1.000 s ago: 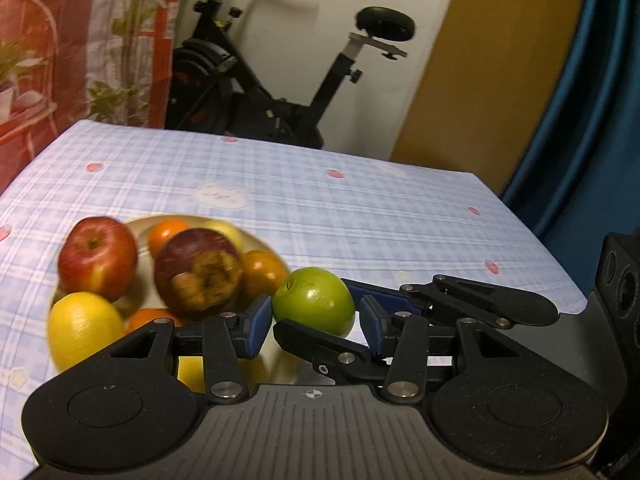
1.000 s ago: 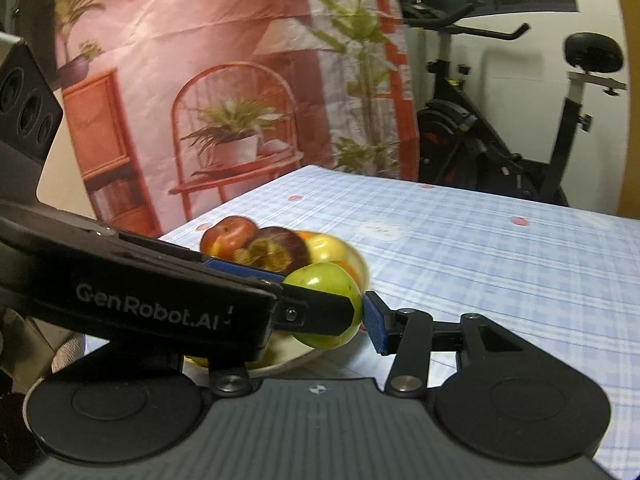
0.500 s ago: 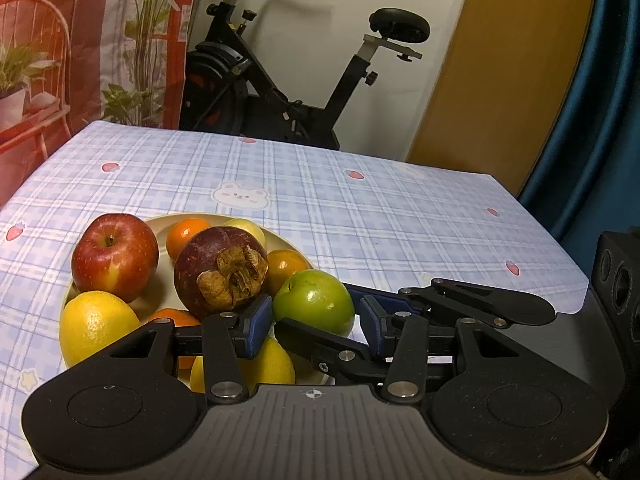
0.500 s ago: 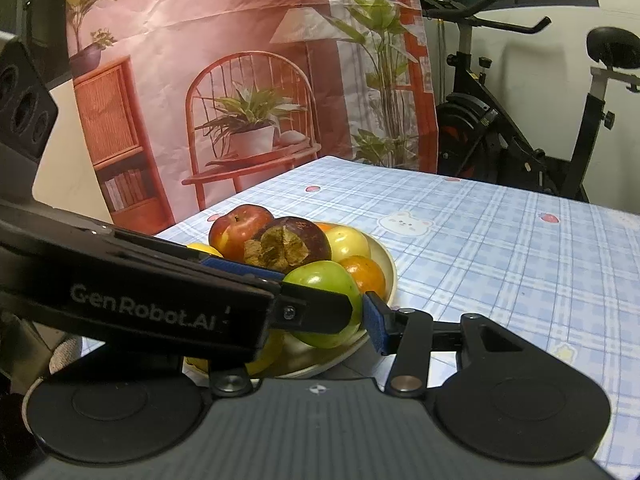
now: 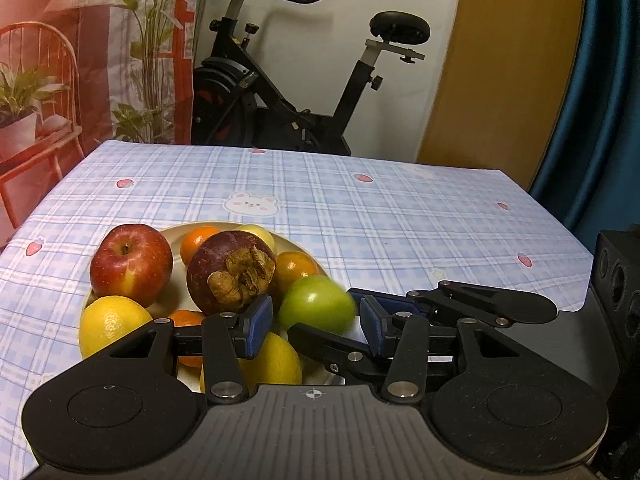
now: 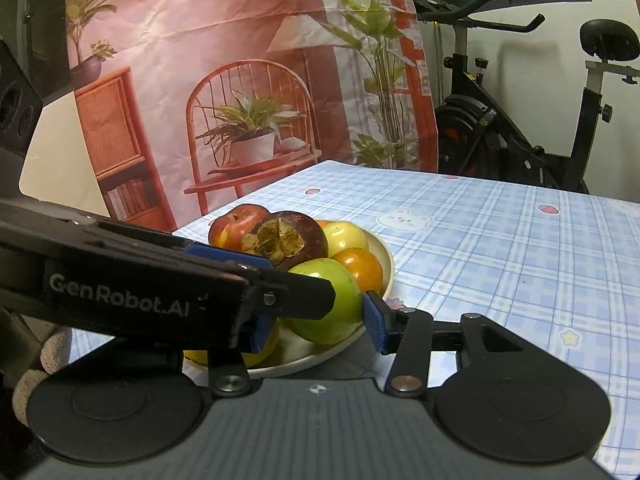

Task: Organize fruits
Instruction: 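Carry the green fruit with the left tool onto the plate, then open the left tool to release the green fruit on the plate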

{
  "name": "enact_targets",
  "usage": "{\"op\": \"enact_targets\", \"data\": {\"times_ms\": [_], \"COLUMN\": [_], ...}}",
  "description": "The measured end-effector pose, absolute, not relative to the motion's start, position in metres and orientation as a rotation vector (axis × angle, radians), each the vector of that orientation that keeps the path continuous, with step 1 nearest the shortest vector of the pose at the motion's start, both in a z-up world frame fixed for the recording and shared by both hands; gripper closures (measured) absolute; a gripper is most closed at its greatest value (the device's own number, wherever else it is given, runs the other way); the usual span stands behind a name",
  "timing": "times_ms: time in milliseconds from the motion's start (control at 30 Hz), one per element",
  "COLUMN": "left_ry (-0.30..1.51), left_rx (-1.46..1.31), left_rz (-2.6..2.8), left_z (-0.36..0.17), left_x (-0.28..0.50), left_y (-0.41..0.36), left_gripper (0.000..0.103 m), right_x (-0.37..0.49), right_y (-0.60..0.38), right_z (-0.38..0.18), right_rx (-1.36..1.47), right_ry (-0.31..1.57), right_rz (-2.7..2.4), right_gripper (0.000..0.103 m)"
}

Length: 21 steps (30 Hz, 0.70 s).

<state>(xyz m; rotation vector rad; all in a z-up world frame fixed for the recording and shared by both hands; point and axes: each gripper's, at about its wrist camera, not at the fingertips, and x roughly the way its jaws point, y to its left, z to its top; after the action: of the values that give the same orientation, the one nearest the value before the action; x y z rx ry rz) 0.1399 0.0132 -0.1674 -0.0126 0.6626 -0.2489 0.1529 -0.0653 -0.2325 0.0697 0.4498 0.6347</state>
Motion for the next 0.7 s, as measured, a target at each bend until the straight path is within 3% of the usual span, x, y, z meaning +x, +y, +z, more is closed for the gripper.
{"op": "enact_targets", "data": {"times_ms": [167,267,367,700], "left_ry": [0.66,0.658,0.658,0.65], "left_rx": [-0.016,-0.021,-0.028,-0.072], "left_rz": [-0.226,-0.212,-0.206,-0.183], "left_z": [-0.165,-0.164,-0.162,-0.147], "left_x": [0.138,0.136,0.135,0.132], "left_y": [0.016,0.018,0.018,0.023], "left_gripper": [0.05,0.041,0.038,0.01], "right_x": [0.154,0.154,0.153,0.143], "right_y": [-0.071,-0.073,-0.074,-0.09], "right_z": [-0.235,-0.235,-0.235,-0.212], "right_rx": [0.085,0.093,0.095,0.083], "right_ry": [0.465,0.466,0.467,0.465], "right_rz": [0.632,0.627,0.625,0.559], "right_gripper": [0.049,0.041,0.036,0.008]}}
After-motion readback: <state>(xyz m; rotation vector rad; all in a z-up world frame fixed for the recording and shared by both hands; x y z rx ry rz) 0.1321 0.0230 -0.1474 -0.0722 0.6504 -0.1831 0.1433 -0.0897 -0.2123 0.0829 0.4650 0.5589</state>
